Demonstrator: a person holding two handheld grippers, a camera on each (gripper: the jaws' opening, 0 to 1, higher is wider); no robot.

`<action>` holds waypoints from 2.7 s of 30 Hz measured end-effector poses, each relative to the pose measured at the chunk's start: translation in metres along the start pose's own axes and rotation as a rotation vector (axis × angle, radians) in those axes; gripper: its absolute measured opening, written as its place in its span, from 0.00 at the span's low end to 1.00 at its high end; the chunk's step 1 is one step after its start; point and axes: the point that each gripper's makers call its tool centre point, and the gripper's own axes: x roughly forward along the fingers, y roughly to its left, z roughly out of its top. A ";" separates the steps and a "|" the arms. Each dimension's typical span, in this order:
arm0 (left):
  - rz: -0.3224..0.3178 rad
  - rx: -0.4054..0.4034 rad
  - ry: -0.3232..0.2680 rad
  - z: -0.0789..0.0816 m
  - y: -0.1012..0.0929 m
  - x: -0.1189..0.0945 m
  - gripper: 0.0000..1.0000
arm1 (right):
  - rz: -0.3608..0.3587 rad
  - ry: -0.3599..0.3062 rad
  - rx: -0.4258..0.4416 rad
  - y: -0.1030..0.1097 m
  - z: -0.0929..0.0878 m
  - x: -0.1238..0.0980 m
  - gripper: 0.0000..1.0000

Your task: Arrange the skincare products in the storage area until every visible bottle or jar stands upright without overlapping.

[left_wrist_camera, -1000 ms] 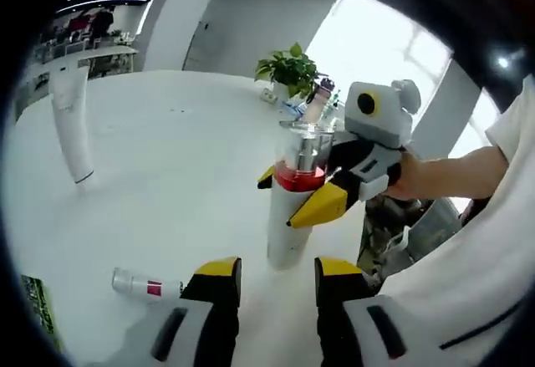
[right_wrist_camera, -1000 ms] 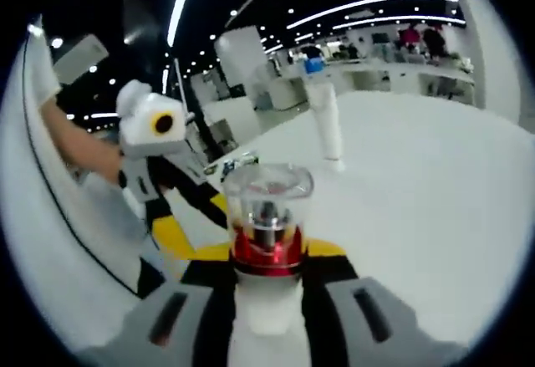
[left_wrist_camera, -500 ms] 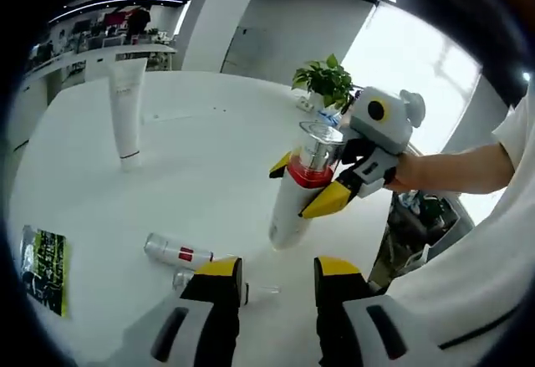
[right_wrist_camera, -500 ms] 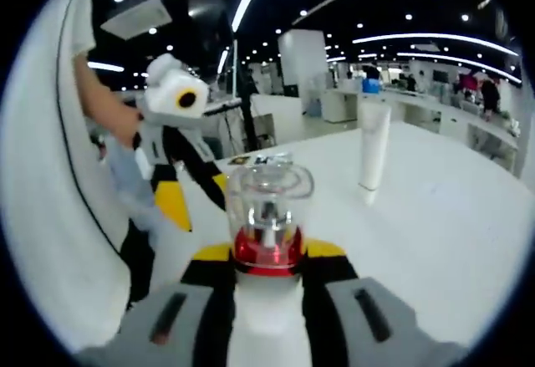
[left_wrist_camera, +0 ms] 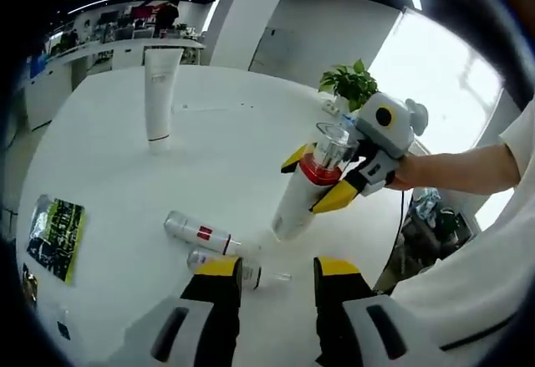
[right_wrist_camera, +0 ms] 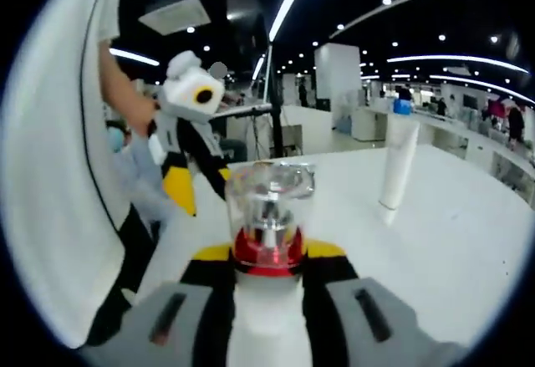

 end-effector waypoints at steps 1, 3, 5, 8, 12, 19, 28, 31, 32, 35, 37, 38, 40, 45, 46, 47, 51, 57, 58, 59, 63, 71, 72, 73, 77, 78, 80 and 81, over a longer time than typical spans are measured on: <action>0.002 0.000 0.002 -0.001 0.000 0.000 0.35 | 0.002 0.002 -0.010 0.000 0.000 0.000 0.27; 0.006 -0.003 0.006 -0.003 0.000 0.000 0.35 | 0.007 -0.002 -0.027 0.001 0.001 0.001 0.27; 0.013 -0.010 0.011 -0.006 0.001 0.000 0.35 | 0.019 -0.009 -0.040 0.002 0.000 0.002 0.27; 0.016 -0.010 0.010 -0.005 0.001 0.000 0.35 | 0.039 0.001 -0.044 0.006 -0.003 0.004 0.27; 0.018 -0.012 -0.001 -0.002 0.000 0.000 0.35 | 0.058 0.013 -0.062 0.010 -0.008 0.004 0.28; 0.018 -0.007 -0.001 -0.003 -0.003 -0.002 0.35 | 0.063 -0.007 -0.062 0.010 -0.008 0.003 0.28; 0.022 -0.007 -0.002 -0.009 -0.004 -0.006 0.35 | 0.045 -0.026 -0.028 0.006 -0.010 -0.005 0.29; 0.025 -0.007 -0.002 -0.011 -0.004 -0.008 0.35 | 0.051 -0.013 -0.036 0.008 -0.011 -0.006 0.29; 0.025 -0.008 -0.003 -0.011 -0.004 -0.008 0.35 | 0.052 -0.011 -0.036 0.008 -0.011 -0.006 0.29; 0.025 -0.009 -0.004 -0.013 -0.006 -0.008 0.35 | 0.056 0.006 -0.041 0.012 -0.012 -0.005 0.29; 0.023 -0.010 -0.005 -0.014 -0.007 -0.008 0.35 | 0.060 0.015 -0.040 0.015 -0.013 -0.005 0.29; 0.022 -0.010 -0.006 -0.014 -0.007 -0.008 0.35 | 0.060 0.019 -0.044 0.016 -0.014 -0.005 0.29; 0.019 -0.011 -0.009 -0.015 -0.009 -0.008 0.35 | 0.051 0.025 -0.035 0.015 -0.015 -0.006 0.29; 0.008 -0.012 -0.007 -0.018 -0.012 -0.007 0.35 | 0.036 0.037 -0.025 0.014 -0.015 -0.006 0.29; 0.005 -0.010 -0.005 -0.019 -0.013 -0.007 0.35 | 0.028 0.037 -0.018 0.014 -0.015 -0.007 0.30; 0.002 -0.009 -0.006 -0.020 -0.014 -0.007 0.35 | 0.019 0.039 -0.008 0.013 -0.015 -0.007 0.32; -0.012 -0.010 -0.008 -0.023 -0.016 -0.006 0.35 | -0.038 0.070 0.057 0.010 -0.022 -0.011 0.47; -0.057 0.010 -0.020 -0.022 -0.023 -0.002 0.39 | -0.103 0.128 0.323 0.014 -0.039 -0.026 0.43; -0.072 0.021 -0.036 -0.018 -0.025 -0.001 0.42 | -0.103 0.125 0.389 0.015 -0.040 -0.030 0.40; -0.081 0.025 -0.041 -0.017 -0.027 0.000 0.46 | -0.121 0.111 0.405 0.014 -0.040 -0.033 0.39; -0.100 0.045 -0.036 -0.011 -0.026 0.005 0.44 | -0.189 0.085 0.418 0.015 -0.037 -0.045 0.37; -0.139 0.103 -0.040 -0.001 -0.025 0.017 0.45 | -0.363 0.263 0.348 0.021 -0.055 -0.067 0.39; -0.142 0.106 -0.038 0.000 -0.025 0.018 0.45 | -0.359 0.260 0.355 0.022 -0.054 -0.066 0.41; -0.139 0.111 -0.037 0.001 -0.023 0.019 0.45 | -0.369 0.263 0.370 0.025 -0.055 -0.066 0.42; -0.136 0.131 -0.030 0.006 -0.019 0.024 0.47 | -0.393 0.279 0.337 0.027 -0.053 -0.071 0.31; -0.136 0.132 -0.029 0.006 -0.018 0.024 0.48 | -0.392 0.280 0.328 0.028 -0.051 -0.072 0.25; -0.159 0.116 -0.028 0.009 -0.019 0.028 0.51 | -0.407 0.284 0.315 0.026 -0.046 -0.074 0.20; -0.170 0.106 -0.022 0.009 -0.020 0.029 0.51 | -0.408 0.284 0.318 0.025 -0.045 -0.074 0.22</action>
